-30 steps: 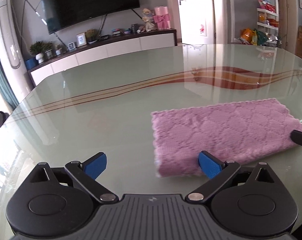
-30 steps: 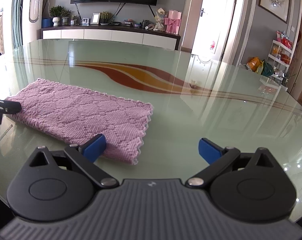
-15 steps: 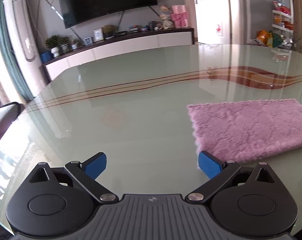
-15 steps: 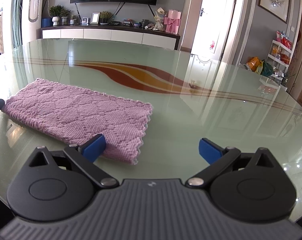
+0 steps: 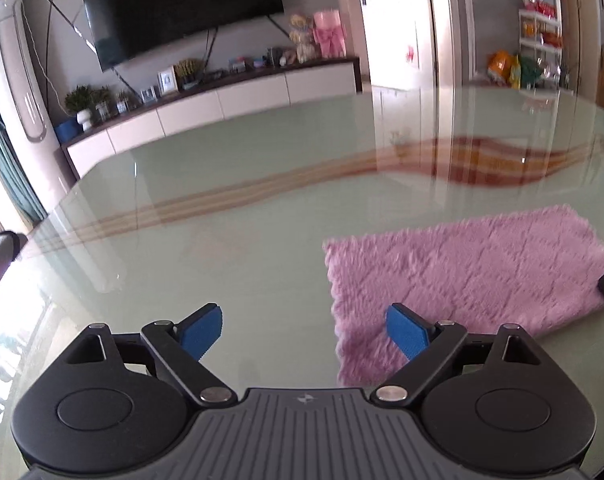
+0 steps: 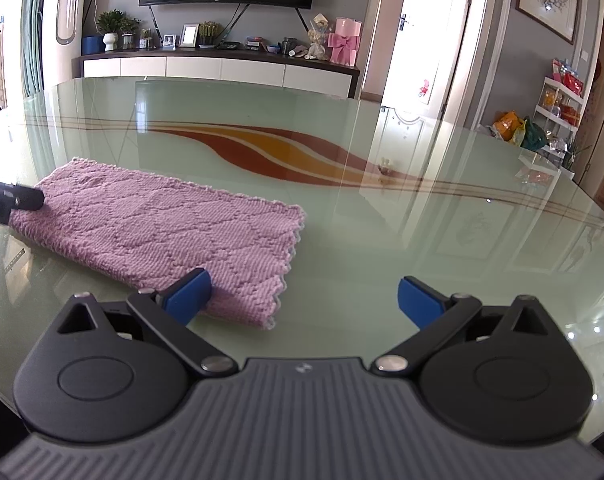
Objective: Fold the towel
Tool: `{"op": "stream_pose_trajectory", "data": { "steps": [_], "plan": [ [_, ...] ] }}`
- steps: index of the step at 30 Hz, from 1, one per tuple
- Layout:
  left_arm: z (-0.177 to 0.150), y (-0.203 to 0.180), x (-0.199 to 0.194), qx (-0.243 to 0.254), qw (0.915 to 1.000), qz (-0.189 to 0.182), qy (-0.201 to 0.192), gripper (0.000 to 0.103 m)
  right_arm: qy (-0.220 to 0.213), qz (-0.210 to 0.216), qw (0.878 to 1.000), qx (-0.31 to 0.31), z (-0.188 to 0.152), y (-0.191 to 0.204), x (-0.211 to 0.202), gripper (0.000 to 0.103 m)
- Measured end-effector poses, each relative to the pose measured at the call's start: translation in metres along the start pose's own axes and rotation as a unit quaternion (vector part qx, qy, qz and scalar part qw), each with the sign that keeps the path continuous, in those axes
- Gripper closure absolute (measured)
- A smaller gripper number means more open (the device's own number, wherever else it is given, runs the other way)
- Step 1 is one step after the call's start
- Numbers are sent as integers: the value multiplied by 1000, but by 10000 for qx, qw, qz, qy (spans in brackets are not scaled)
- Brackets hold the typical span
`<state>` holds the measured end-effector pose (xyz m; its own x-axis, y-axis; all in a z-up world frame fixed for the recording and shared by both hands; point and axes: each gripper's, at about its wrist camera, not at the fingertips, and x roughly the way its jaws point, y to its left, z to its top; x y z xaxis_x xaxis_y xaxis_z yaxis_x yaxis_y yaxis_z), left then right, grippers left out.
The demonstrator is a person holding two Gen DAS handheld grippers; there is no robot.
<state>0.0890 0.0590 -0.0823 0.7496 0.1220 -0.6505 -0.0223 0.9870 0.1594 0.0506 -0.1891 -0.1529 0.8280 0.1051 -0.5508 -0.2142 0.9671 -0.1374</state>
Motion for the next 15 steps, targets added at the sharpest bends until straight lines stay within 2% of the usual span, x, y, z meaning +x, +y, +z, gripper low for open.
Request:
{"op": "stream_pose_trajectory", "data": {
  "steps": [5,8,10,12,15],
  "plan": [
    [-10,16,1,-113,9999,109,-16,3,-11,3,10000,11,0,0,0,0],
    [-13,26,0,-186,9997,169,-9,5,-3,11,10000,15,0,-1,1,0],
    [-13,26,-4,-136,9995,275,-18,10,-1,10,10000,9,0,-1,1,0],
    [-10,21,-12,0,9993,353,-105,10,-2,11,10000,9,0,-1,1,0],
    [-8,17,-24,-8,9997,167,-168,10,12,6,10000,-5,0,-1,0,0]
  ]
}}
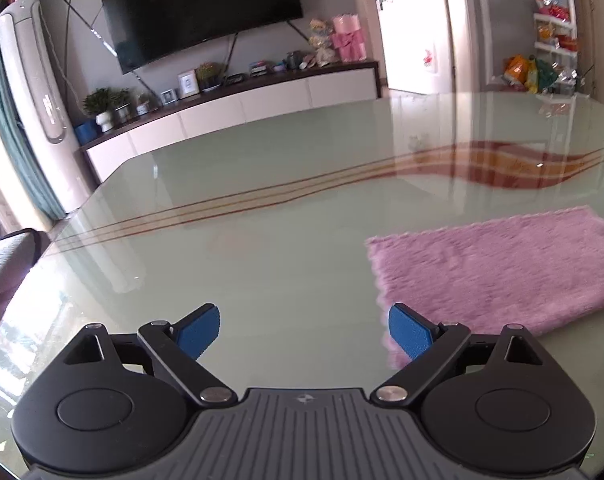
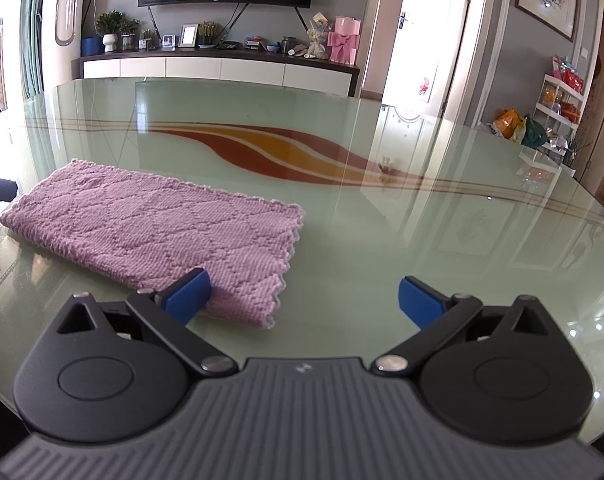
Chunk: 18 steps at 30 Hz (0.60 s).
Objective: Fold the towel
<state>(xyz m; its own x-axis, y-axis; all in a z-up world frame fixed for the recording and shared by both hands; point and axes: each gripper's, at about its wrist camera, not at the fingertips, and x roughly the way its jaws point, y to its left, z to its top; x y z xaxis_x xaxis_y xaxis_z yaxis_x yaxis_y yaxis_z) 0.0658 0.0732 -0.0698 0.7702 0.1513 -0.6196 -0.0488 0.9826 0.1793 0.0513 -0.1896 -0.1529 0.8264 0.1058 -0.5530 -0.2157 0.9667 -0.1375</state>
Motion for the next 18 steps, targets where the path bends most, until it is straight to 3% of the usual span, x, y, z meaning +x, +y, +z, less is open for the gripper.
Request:
{"op": "stream_pose_trajectory", "data": {
  "steps": [2,5,18],
  "plan": [
    [-2,-10,-6,117,9998,-184,9,9,-14,-29,10000,-55,2,1,-1,1],
    [-6,-14,-1,187,9997,-136,105,9,-160,-141,9997,-92,5,-2,-5,1],
    [-8,-4,14,91,9998,-90,163,4,162,-98,9998,-93,-4,-10,-6,1]
  ]
}}
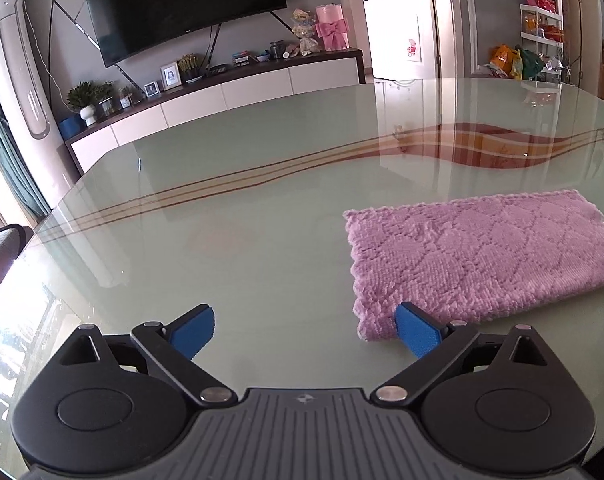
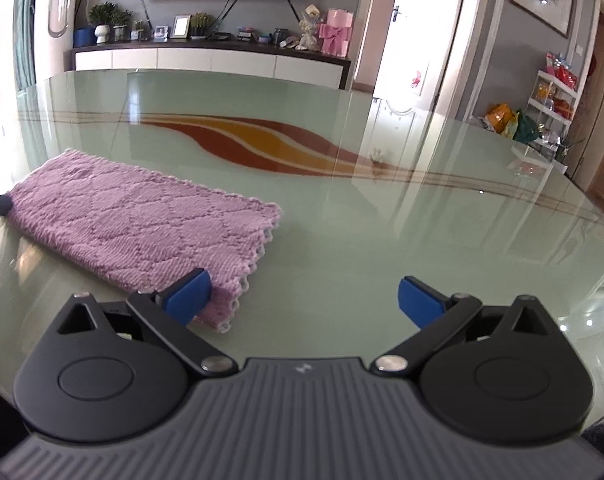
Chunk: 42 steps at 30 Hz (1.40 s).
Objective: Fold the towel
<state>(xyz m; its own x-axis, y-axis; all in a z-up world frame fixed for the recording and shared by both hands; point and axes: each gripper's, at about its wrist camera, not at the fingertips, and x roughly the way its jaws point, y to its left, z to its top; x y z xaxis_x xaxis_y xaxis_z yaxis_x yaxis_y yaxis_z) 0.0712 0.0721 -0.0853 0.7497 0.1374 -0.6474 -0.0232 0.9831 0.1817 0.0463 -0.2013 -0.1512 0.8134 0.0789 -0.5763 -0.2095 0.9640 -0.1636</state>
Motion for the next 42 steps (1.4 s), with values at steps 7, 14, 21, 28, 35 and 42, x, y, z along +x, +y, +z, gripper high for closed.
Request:
{"op": "stream_pose_trajectory", "data": {
  "steps": [7,14,21,28,35,42],
  "plan": [
    [25,-1,25,236,9997,-65,17,3,43,93,9997,-199,-7,11,-15,1],
    [62,-16,64,578,9982,-156,-23,3,92,443,9980,-437,-13,34,-32,1],
    [95,-47,95,783,9954,-540,-129,3,-9,680,9952,-704,-12,62,-38,1],
    [109,-86,106,1182,9898,-754,-270,3,-49,966,9922,-792,-4,79,-32,1],
    [113,-101,112,1303,9875,-812,-355,3,-20,1177,9907,-684,2,87,-26,1],
    [108,-101,110,1317,9872,-795,-427,3,-7,1244,9899,-678,4,81,-27,0]
  ]
}}
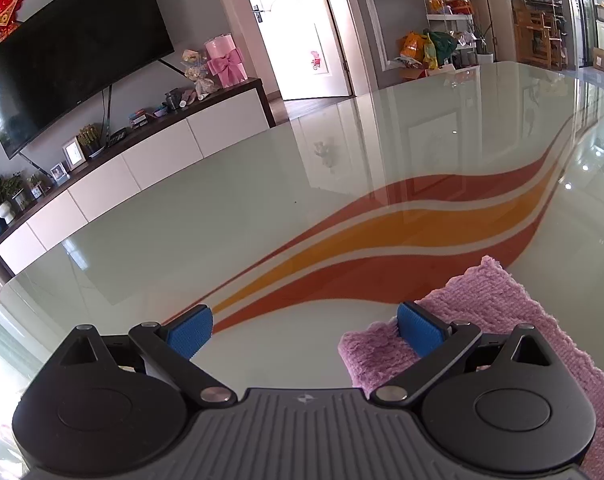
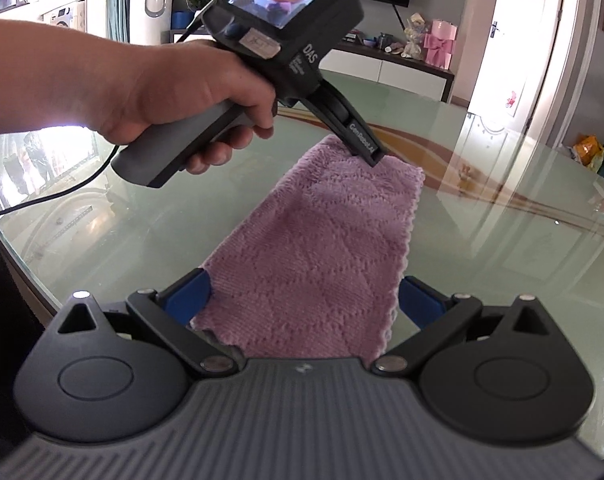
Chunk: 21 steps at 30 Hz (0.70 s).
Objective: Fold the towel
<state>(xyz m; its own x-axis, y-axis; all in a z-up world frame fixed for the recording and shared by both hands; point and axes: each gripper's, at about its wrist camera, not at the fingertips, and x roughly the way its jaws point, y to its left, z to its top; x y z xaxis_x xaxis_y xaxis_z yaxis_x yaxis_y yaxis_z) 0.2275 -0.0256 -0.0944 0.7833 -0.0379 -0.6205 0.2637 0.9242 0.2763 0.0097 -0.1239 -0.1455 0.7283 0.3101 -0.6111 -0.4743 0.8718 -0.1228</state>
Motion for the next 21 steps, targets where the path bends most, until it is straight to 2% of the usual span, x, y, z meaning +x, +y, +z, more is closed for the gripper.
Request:
{"op": "stream_pose_trajectory", "data": {
  "steps": [4,9,21],
  "plan": [
    [-2,-2,-4,95,9999,117,-40,3,7,11,10000,-23,-2,-3,-3,0],
    [-11,8,-11,-49,9997,249,-22,3,31,66,10000,56,-3,-8,-3,0],
    [-5,16,-12,-134,9993,335,68,3,56,41,9999,-102,2,-6,3,0]
  ]
}}
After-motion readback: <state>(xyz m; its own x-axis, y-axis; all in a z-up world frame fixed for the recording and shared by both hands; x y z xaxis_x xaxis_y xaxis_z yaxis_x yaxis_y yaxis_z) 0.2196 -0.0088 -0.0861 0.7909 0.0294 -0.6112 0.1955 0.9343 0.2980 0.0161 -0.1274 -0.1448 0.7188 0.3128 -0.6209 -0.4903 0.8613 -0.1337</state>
